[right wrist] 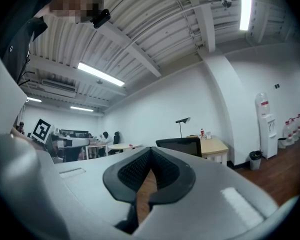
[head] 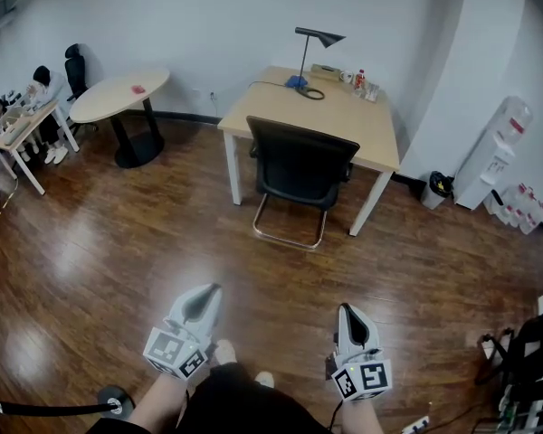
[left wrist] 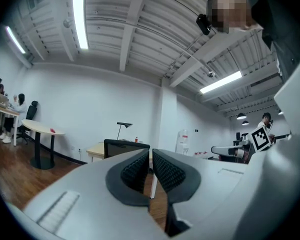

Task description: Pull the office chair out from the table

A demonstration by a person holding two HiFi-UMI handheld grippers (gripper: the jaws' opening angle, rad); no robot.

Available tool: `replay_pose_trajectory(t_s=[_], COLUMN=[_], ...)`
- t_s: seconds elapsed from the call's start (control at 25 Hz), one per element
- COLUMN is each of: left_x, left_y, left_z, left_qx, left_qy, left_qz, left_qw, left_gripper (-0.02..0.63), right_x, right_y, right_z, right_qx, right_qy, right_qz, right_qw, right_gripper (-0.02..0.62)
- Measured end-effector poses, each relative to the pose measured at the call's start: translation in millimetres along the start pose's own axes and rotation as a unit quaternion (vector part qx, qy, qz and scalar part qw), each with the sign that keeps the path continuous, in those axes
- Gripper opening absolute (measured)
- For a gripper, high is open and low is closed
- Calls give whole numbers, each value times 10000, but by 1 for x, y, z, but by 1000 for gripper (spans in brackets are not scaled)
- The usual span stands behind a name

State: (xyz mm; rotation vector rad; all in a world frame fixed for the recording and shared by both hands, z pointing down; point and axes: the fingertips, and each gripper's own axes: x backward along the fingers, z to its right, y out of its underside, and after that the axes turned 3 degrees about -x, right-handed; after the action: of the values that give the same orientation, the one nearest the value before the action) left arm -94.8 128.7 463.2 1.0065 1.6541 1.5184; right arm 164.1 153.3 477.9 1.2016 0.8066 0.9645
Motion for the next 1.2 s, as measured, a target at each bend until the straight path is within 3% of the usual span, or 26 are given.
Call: replay_pose_trajectory(t_s=[0.52,0.92,1.2], left_x=[-67,-150,-185], left_y=[3,-12,-8], left_z=[-54,-106,-142], left_qx=[72,105,98], left_qy=[-62,132,265], left_qz=[3,240,138], left_qw=[10000,9996,9995], left_gripper=[21,21,21], right_x=[-64,-150,-199], right_y=[-2,-18,-20], right_z=[34,52,52], right_qx=[-178,-76,-102], right_qy=[248,369,419], right_qz=[131,159,112], right_qw=[9994,9992,9990], right_gripper=[14,14,14])
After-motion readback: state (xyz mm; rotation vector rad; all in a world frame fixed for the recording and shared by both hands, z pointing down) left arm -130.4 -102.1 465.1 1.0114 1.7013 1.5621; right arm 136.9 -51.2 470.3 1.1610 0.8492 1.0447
